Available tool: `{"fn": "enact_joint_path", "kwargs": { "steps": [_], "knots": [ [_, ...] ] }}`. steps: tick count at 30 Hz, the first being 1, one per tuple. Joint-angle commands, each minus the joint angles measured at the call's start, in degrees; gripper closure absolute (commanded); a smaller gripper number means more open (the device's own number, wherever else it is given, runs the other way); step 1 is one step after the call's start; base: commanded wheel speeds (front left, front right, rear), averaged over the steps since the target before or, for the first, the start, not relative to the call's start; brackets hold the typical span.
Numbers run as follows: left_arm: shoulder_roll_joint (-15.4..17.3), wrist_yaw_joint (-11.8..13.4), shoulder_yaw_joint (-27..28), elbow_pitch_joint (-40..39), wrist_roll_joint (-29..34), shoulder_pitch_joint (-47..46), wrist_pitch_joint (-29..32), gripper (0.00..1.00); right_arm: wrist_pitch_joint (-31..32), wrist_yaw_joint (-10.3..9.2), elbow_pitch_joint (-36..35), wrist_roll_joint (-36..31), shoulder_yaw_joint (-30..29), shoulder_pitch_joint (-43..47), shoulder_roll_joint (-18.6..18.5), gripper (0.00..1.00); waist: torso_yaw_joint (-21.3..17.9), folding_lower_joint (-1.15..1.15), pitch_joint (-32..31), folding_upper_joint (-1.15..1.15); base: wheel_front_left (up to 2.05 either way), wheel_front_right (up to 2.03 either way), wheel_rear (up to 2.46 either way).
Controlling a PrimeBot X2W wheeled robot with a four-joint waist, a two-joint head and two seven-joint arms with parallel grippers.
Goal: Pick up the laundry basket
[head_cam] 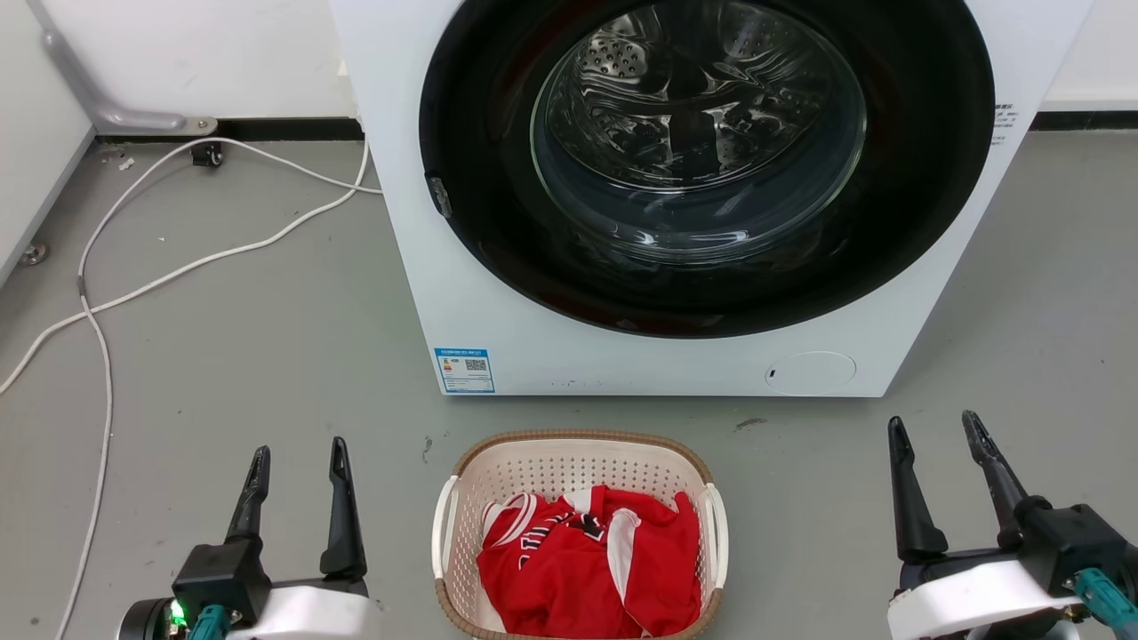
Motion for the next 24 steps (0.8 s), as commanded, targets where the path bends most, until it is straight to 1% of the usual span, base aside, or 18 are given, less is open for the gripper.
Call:
{"fn": "enact_joint_path", "kwargs": {
  "steps": [1,19,24],
  "knots": [
    [-0.11,-0.11,0.10,-0.54,1.38,0.54,-0.54,0.00,-0.47,-0.02,-0.66,-1.30,0.12,0.47,-0.25,0.00,-0.02,0.00,0.00,0.00,0.00,0.00,0.00],
    [-0.62,-0.25,0.65,-0.89,9.06,1.78,-2.43,0.00,-2.37,-0.02,-0.77,-6.96,0.33,1.22,-0.24,0.00,0.14,0.00,0.00,0.00,0.00,0.00,0.00],
    [-0.75,-0.42,0.90,-0.59,9.04,1.75,-2.45,0.00,-2.33,-0.02,-0.33,-5.91,0.33,1.33,-0.24,0.00,0.16,0.00,-0.06,0.00,0.00,0.00,0.00]
  ]
}}
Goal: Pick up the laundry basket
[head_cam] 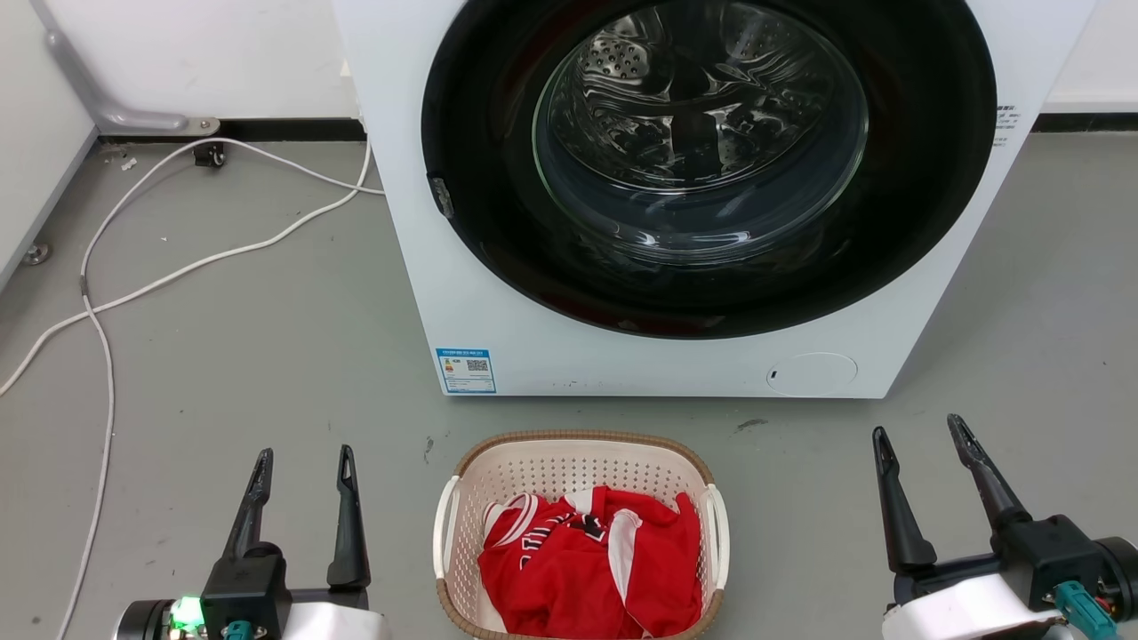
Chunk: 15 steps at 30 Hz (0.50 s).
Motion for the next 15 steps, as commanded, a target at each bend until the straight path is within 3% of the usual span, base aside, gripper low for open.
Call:
{"fn": "enact_joint_path", "kwargs": {
  "steps": [1,15],
  "knots": [
    [-0.06,-0.19,0.18,-0.05,0.07,0.47,-0.43,0.00,-0.12,-0.02,0.15,0.56,0.06,0.58,-0.21,0.00,0.01,0.00,-0.02,0.00,0.00,0.00,0.00],
    [-0.32,-0.45,0.46,0.41,0.47,0.50,-0.37,0.00,-0.12,-0.02,0.40,1.00,0.07,0.43,-0.20,0.00,0.00,0.00,0.11,0.00,0.00,0.00,0.00]
  ]
}}
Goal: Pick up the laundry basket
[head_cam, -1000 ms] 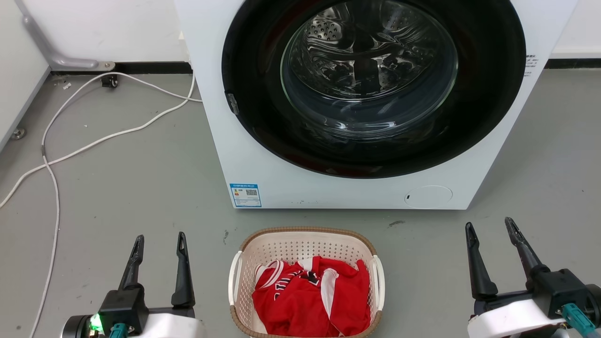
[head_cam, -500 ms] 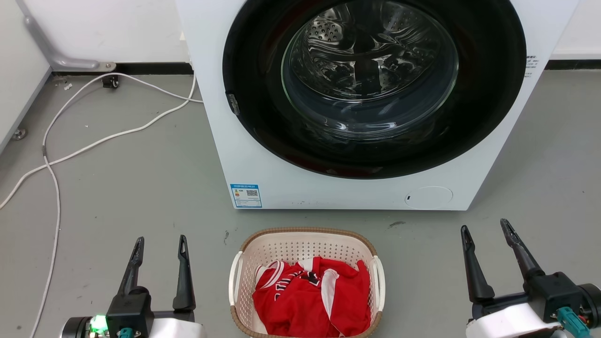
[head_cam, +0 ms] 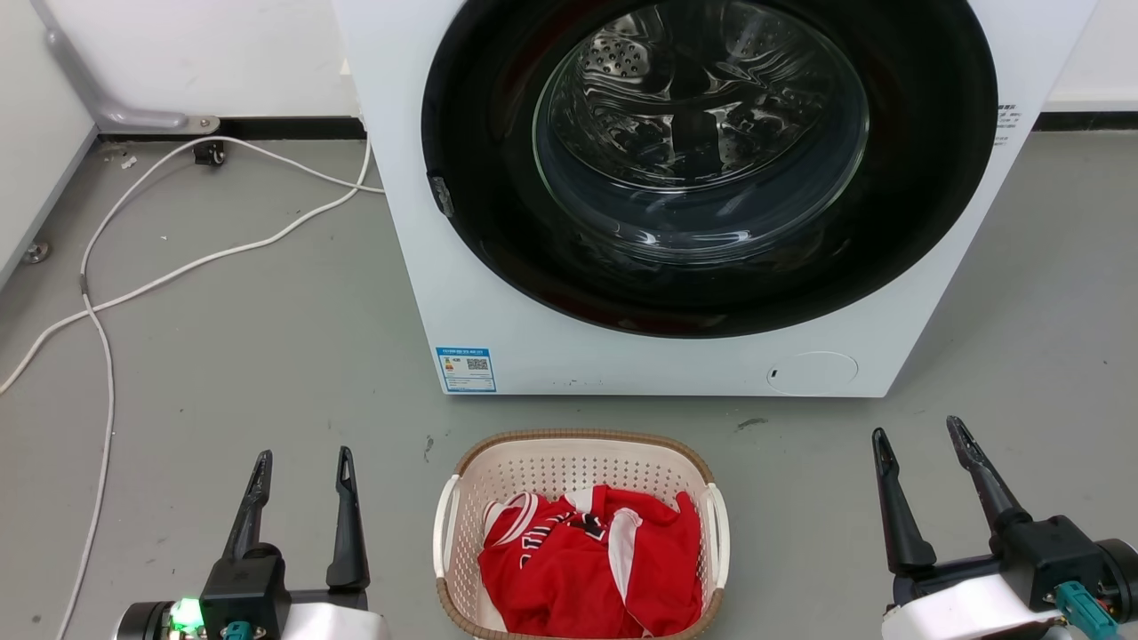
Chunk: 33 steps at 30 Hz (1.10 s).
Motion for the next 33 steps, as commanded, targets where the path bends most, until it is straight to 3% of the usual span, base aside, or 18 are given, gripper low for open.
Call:
{"fn": "enact_joint_path", "kwargs": {
  "steps": [1,16,23,33],
  "knots": [
    [-0.03,-0.28,0.13,0.12,0.31,0.46,-0.28,0.00,-0.12,-0.02,-0.03,0.10,0.04,0.40,-0.19,0.00,0.00,0.00,0.05,0.00,0.00,0.00,0.00],
    [-0.33,-1.56,1.65,3.03,-1.23,-2.51,-0.22,0.00,-0.12,-0.02,1.13,-0.69,1.21,-0.81,-0.18,0.00,0.40,0.00,1.50,0.00,0.00,0.00,0.00],
    [-0.38,-3.97,2.81,8.03,-1.90,-6.89,-0.22,0.00,-0.10,-0.03,5.66,-1.30,4.42,-4.03,-0.15,0.00,0.62,0.00,5.15,0.00,0.00,0.00,0.00],
    [0.68,-8.17,2.84,21.35,-2.42,-15.76,-0.22,0.00,-0.11,-0.03,15.20,-3.70,9.98,-13.83,-0.15,0.00,0.04,0.00,13.10,0.00,0.00,0.00,0.00]
  ]
}}
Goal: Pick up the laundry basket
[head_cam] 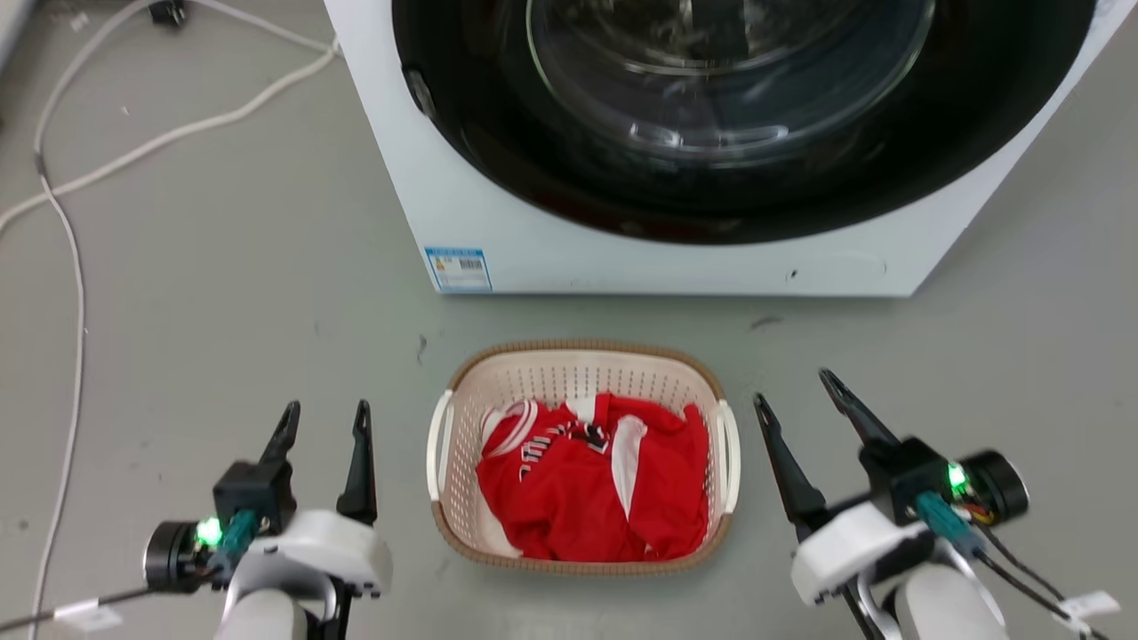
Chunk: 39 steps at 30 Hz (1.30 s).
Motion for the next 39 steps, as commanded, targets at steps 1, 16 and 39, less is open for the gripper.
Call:
{"fn": "enact_joint_path", "kwargs": {
  "steps": [1,16,39],
  "knots": [
    [0.34,-0.83,-0.43,2.29,0.12,-2.75,-0.15,0.00,-0.10,-0.04,1.93,-0.50,0.82,-3.00,-0.09,0.00,-0.33,-0.01,3.62,0.00,0.00,0.00,0.00],
    [3.13,-2.64,-3.67,17.07,-1.38,-16.84,-0.15,0.00,-0.10,-0.04,18.01,-2.36,2.62,-16.73,-0.09,0.00,-1.00,-0.01,16.53,0.00,0.00,0.00,0.00],
    [5.78,-2.72,-15.94,34.92,-10.59,-33.52,-0.15,0.00,-0.11,-0.04,42.36,-2.98,3.68,-34.72,-0.13,0.00,-0.40,-0.01,30.86,0.00,0.00,0.00,0.00]
  ]
}}
